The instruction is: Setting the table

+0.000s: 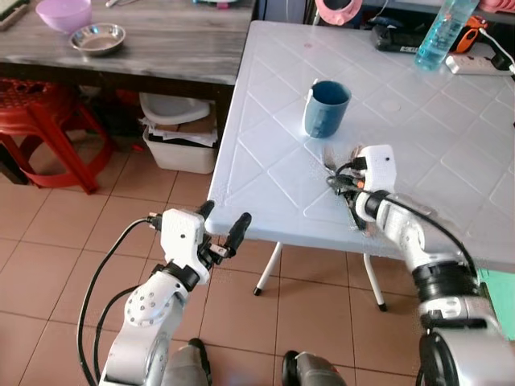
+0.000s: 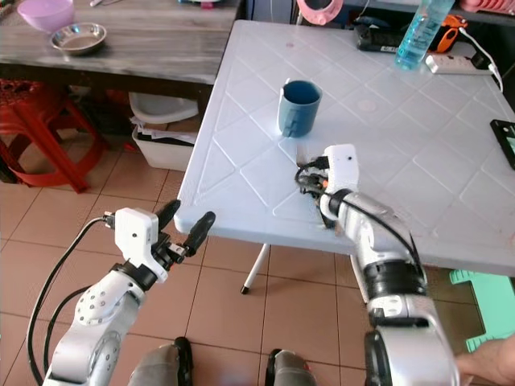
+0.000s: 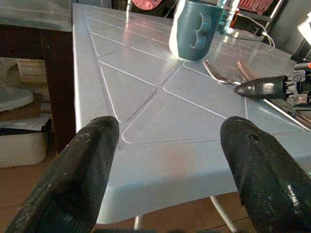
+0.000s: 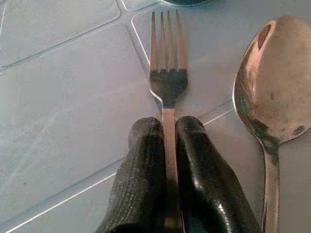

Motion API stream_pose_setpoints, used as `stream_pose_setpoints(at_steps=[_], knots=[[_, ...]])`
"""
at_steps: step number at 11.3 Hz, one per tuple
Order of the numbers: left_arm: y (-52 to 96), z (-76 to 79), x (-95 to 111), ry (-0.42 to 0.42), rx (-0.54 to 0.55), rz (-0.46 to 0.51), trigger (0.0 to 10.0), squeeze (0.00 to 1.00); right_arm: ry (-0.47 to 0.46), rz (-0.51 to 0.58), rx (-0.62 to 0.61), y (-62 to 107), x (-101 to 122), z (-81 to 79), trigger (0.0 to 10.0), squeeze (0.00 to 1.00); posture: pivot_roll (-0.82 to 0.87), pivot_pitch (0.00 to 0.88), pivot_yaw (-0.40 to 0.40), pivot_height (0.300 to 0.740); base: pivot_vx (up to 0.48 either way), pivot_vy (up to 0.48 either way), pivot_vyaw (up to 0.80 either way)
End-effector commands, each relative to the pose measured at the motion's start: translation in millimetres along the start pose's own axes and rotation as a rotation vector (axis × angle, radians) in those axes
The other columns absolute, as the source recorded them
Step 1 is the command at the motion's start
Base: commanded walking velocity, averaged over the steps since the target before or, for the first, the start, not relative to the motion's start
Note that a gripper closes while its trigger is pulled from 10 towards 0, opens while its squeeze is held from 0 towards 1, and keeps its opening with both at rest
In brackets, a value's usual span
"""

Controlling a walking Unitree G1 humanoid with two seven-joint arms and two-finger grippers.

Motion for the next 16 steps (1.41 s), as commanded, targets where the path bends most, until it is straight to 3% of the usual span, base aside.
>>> stream_pose_setpoints(at_steps=[1, 4, 6, 8, 13, 15, 16], knots=[[1.4, 2.3, 0, -0.011, -0.007, -0.003, 10.0, 0.00, -0.071, -0.200, -0.066, 5.2, -55, 14.7, 0.0, 0.00, -0.03, 0.198, -0.003, 0.740, 0.000, 0.000, 0.00], [1.7, -7.5, -2, -0.036, 0.061, -0.018, 10.0, 0.00, -0.215, -0.065, -0.093, 4.1, -43, 5.6, 0.0, 0.00, -0.02, 0.201, -0.004, 0.740, 0.000, 0.000, 0.00], [1.0, -15.8, -3, -0.081, 0.114, -0.023, 10.0, 0.00, -0.297, 0.026, -0.050, 2.6, -30, -24.7, 0.0, 0.00, -0.03, 0.194, -0.006, 0.740, 0.000, 0.313, 0.00], [-0.2, -20.9, -5, -0.122, 0.146, -0.033, 10.0, 0.00, -0.299, 0.058, -0.048, 2.3, -27, -39.8, 0.0, 0.00, -0.03, 0.187, -0.008, 0.740, 0.000, 0.480, 0.00], [-3.9, -43.3, 0, -0.155, 0.298, 0.000, 10.0, 0.00, -0.234, 0.074, -0.085, 8.2, -40, -48.2, 0.0, 0.00, -0.03, 0.158, -0.012, 0.740, 0.000, 0.476, 0.00], [-5.2, -45.2, 1, -0.166, 0.313, 0.005, 10.0, 0.00, -0.206, 0.121, -0.093, 8.6, -35, -49.1, 0.0, 0.00, -0.03, 0.164, -0.014, 0.740, 0.126, 0.435, 0.00], [-5.1, -46.0, 0, -0.160, 0.336, 0.012, 10.0, 0.00, -0.157, 0.199, -0.131, 11.2, -28, -46.4, 0.0, 0.00, -0.03, 0.154, -0.021, 0.740, 0.315, 0.360, 0.00]])
Point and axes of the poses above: a point about 5 cm out from each wrist's last joint towards the gripper, its own y axis pointing back from the gripper into the wrist, its own x axis along the axis of the wrist's last joint, z = x × y, the point moved 2 cm from there along -y, pointing out of the wrist towards the gripper, and after that the axes turned 3 degrees about y, right-handed, at the moved point
